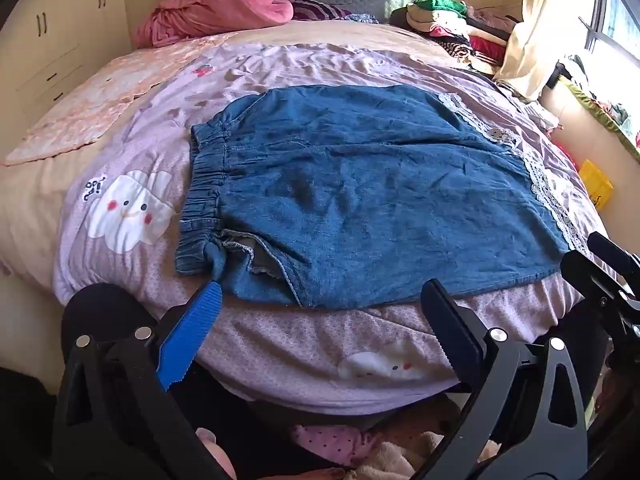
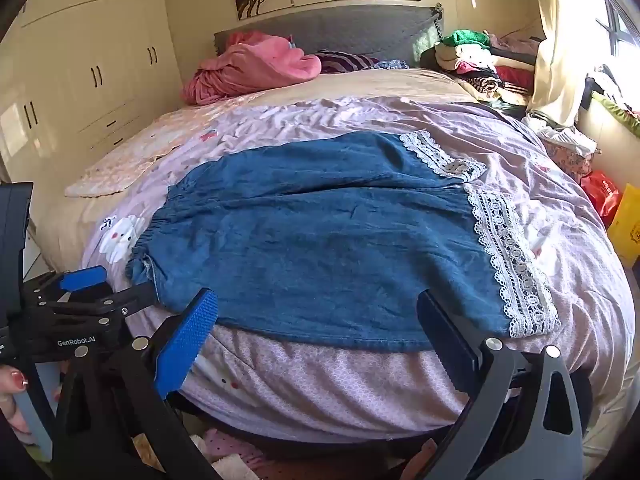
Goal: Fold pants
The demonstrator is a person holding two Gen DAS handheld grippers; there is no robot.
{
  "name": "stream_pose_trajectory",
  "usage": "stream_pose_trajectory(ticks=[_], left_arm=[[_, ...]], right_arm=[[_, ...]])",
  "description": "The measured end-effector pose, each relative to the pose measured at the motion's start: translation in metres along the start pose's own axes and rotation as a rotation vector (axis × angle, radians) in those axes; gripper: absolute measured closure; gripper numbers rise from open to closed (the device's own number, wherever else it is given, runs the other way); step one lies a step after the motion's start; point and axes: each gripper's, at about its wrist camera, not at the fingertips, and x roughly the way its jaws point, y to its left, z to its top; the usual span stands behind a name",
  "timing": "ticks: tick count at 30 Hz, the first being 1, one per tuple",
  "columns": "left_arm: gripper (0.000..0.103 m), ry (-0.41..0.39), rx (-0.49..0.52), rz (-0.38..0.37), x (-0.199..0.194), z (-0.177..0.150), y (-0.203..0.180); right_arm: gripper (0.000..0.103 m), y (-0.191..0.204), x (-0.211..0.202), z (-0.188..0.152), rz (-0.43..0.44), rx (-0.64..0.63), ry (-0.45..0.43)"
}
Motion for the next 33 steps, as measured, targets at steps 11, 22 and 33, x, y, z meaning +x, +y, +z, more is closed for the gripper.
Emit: stream_pose_trajectory(ticks=[11,22,33], left_arm=[[0.009,-0.001,0.001,0.003,0.0,0.0,0.0],[0.009,0.0,0.003,0.005,-0.002,0.001,0.0],[0.009,-0.006,0.004,0.005,-0.003,0.003,-0.001]], right_arm=[[0.004,-0.002,-0.001,0.0,0.004,0.008,0.002],[0.004,0.002,-0.005,-0.001,-0.001,0.002,-0.002],[0.004,0.003,-0.008,0.001,-0.004,-0.002,-0.006]])
